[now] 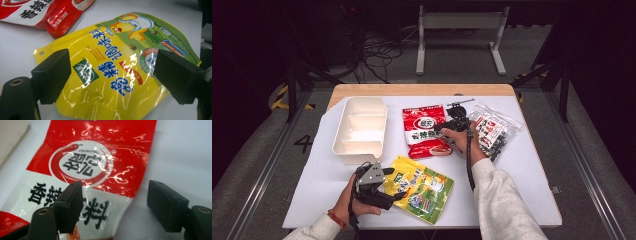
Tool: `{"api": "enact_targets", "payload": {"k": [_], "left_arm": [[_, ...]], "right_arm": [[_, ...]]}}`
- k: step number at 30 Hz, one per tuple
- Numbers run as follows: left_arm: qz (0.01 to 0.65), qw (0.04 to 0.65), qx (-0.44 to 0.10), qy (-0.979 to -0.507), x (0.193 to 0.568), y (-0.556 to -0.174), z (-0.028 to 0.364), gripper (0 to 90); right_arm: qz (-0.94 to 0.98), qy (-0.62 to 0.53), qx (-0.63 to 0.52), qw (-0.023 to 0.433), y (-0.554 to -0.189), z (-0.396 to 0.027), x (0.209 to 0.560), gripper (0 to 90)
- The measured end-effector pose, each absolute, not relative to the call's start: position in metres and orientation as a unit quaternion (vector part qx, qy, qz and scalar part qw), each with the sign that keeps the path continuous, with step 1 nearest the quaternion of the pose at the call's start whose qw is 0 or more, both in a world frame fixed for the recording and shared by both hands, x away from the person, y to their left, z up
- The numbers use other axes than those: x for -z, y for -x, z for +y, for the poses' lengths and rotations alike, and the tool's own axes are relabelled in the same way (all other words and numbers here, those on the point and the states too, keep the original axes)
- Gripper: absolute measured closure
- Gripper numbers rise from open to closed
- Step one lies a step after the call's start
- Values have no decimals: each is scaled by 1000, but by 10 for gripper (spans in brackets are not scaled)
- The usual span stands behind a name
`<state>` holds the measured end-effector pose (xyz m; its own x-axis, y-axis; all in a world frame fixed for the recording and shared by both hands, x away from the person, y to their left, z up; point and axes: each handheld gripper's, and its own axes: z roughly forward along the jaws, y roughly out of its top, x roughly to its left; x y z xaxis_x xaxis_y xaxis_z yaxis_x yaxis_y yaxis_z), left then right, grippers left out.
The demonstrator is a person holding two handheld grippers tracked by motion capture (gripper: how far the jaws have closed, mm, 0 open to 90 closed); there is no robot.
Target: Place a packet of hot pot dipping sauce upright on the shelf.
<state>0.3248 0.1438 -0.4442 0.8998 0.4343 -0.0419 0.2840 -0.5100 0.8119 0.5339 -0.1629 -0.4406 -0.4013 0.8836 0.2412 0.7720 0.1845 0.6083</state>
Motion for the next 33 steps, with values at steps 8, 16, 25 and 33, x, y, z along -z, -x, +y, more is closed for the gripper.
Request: {"api": "enact_targets", "payload": {"k": [8, 16, 25, 33], "left_arm": [[224, 449, -81, -861, 448, -320, 165, 165], [224, 446, -80, -863, 448, -322, 163, 166], [222, 443, -73, -866, 450, -324, 162, 165], [234, 447, -68, -861, 451, -329, 160, 164]], "right_arm": [[747, -562, -344, 90, -536, -165, 443, 621], [737, -571, -353, 77, -536, -170, 446, 870], [745, -553, -371, 39, -539, -171, 447, 720], [762, -539, -347, 90, -534, -160, 445, 900]]}}
